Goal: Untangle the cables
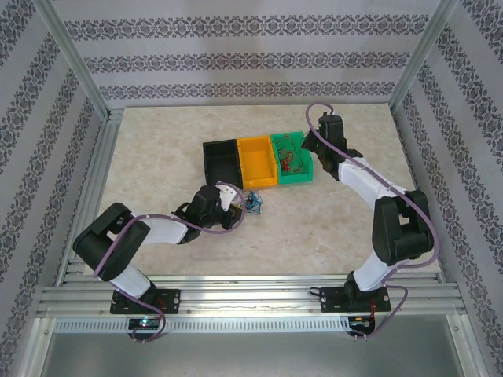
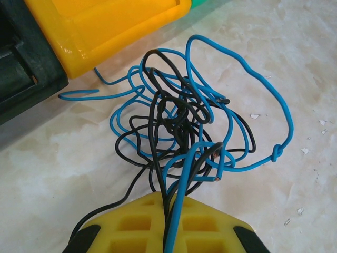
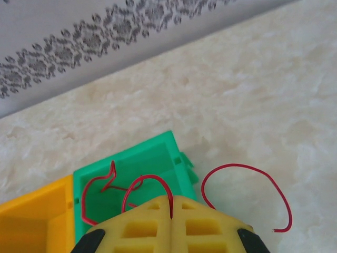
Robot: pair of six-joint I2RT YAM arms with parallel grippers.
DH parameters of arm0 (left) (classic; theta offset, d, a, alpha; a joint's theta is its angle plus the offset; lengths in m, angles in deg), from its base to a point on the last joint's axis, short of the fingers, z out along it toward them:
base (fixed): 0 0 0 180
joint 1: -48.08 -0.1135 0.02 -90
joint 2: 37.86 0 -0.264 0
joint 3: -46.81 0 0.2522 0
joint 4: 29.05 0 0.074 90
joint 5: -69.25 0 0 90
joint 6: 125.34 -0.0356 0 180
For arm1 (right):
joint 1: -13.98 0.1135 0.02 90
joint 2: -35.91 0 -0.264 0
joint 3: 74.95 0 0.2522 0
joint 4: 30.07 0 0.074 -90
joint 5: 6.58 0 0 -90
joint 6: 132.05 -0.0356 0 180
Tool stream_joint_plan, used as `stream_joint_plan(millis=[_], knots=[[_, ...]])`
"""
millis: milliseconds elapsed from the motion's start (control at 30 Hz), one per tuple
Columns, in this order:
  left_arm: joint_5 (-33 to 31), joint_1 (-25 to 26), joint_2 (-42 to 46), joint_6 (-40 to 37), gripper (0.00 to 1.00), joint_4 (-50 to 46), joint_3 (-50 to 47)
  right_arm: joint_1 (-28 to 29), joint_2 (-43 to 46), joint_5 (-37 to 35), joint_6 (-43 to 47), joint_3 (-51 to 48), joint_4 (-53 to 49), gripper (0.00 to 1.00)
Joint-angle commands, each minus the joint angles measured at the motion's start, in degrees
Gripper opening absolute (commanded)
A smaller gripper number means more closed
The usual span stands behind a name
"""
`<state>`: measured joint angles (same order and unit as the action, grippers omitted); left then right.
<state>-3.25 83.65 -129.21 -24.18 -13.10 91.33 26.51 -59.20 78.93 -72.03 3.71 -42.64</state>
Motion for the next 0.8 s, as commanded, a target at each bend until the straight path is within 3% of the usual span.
stream_joint_plan(millis=[0, 333, 767], knots=[[-0.4, 0.4, -0.8, 0.5, 0.00, 2.5, 0.3, 0.3, -3.0, 9.2, -3.2, 2.3, 1.7, 0.00], [-0.3, 0.4, -1.5, 0.4, 0.00, 2.5, 0.6, 2.9, -6.1, 18.9, -3.5, 4.4, 4.3, 0.00], [0.0, 0.4, -1.7, 0.2, 0.00, 2.2, 0.9, 1.7, -10.9, 22.1, -10.4, 4.7, 3.9, 0.00]])
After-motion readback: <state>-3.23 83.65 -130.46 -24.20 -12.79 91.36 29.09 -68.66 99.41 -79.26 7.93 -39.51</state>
